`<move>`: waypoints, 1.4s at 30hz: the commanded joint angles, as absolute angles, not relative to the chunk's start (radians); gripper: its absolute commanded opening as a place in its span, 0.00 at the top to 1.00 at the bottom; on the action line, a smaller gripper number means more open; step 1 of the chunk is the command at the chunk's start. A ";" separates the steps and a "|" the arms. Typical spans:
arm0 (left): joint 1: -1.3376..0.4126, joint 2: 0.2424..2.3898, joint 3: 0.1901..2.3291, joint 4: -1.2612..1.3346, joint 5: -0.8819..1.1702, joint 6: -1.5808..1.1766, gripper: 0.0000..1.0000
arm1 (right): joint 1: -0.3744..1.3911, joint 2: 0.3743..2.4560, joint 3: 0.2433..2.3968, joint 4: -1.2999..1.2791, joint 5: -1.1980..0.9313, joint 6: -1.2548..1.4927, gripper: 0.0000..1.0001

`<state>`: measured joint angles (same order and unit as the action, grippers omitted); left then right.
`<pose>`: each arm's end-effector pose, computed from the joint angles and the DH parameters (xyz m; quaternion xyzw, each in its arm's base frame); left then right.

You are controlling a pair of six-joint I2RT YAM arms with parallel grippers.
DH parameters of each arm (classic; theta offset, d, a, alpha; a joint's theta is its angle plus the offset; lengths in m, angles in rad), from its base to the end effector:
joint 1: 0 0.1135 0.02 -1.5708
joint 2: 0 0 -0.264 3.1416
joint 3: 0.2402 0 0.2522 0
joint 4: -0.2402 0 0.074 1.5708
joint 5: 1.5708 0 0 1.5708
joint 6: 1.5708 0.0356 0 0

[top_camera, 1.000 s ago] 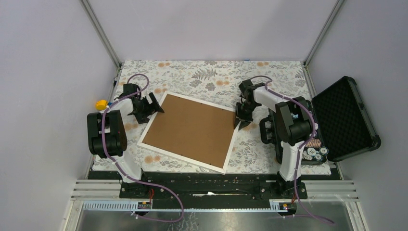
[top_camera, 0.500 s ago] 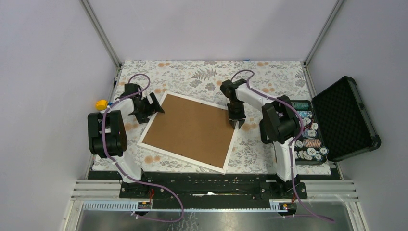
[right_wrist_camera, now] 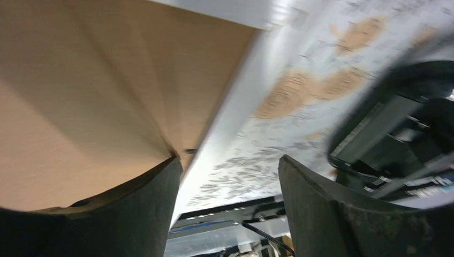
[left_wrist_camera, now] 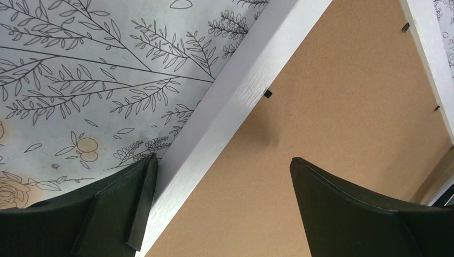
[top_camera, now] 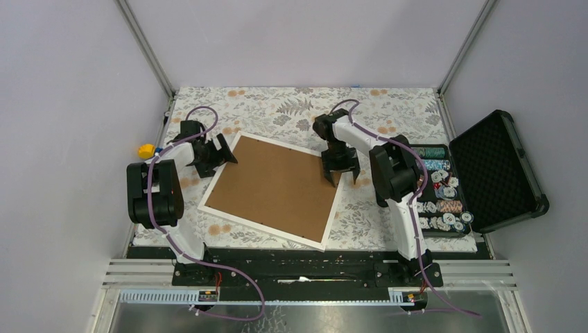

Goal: Put the photo into the frame

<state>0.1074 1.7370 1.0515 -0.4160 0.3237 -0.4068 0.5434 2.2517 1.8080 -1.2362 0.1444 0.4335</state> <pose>0.3393 0.0252 0.1691 -0.2078 0.9379 -0.1892 0.2035 0.3633 0.2134 0.1591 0.0586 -0.9942 0.0891 0.0142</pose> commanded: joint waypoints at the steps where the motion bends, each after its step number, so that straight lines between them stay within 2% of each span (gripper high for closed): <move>1: 0.043 1.680 1.027 -0.433 0.465 -0.456 0.01 | 0.590 2.270 1.808 -0.847 -0.064 0.478 0.22; 7: 0.078 1.644 1.036 -0.444 0.423 -0.454 0.01 | 0.521 2.013 1.773 -0.795 -0.158 0.451 0.15; 15: 0.093 1.589 1.048 -0.459 0.298 -0.434 0.01 | 0.340 1.692 1.297 -0.566 -0.255 0.440 0.12; 18: 0.103 1.627 1.063 -0.462 0.307 -0.440 0.01 | 0.277 1.667 1.173 -0.488 -0.297 0.435 0.11; 22: 0.115 1.698 1.067 -0.463 0.340 -0.455 0.01 | 0.254 1.743 1.121 -0.408 -0.389 0.432 0.11; 29: 0.119 1.763 1.023 -0.451 0.411 -0.468 0.01 | 0.262 1.863 1.152 -0.326 -0.446 0.441 0.12; 37: 0.119 1.622 0.884 -0.461 0.459 -0.523 0.02 | 0.307 2.027 1.372 -0.319 -0.562 0.467 0.12; 39: 0.120 1.603 0.890 -0.491 0.426 -0.495 0.02 | 0.305 2.051 1.460 -0.409 -0.522 0.430 0.12; 42: 0.120 1.592 0.934 -0.544 0.372 -0.444 0.02 | 0.300 1.990 1.500 -0.547 -0.324 0.371 0.12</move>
